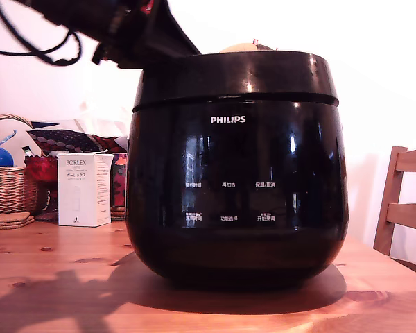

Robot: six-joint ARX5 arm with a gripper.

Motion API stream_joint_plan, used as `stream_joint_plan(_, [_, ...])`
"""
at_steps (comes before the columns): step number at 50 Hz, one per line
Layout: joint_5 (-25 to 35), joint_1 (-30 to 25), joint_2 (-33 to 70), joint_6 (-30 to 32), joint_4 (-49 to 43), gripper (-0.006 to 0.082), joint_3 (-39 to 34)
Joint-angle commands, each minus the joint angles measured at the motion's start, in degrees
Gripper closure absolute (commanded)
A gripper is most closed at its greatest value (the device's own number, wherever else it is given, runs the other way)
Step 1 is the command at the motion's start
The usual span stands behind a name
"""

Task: Close the rice cooker by pressing the lid down with medium force

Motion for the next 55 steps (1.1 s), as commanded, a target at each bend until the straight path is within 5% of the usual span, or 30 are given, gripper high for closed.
stream_joint_plan(1, [0.35, -0.92, 0.22, 0.66, -0.87, 0.0789, -4.28])
stream_joint_plan(22, [0.35, -1.14, -0.98, 0.68, 1.49, 0.0789, -7.26])
stream_joint_plan(55, [-0.04, -1.14, 6.19, 5.68, -9.57, 0.0789, -7.28])
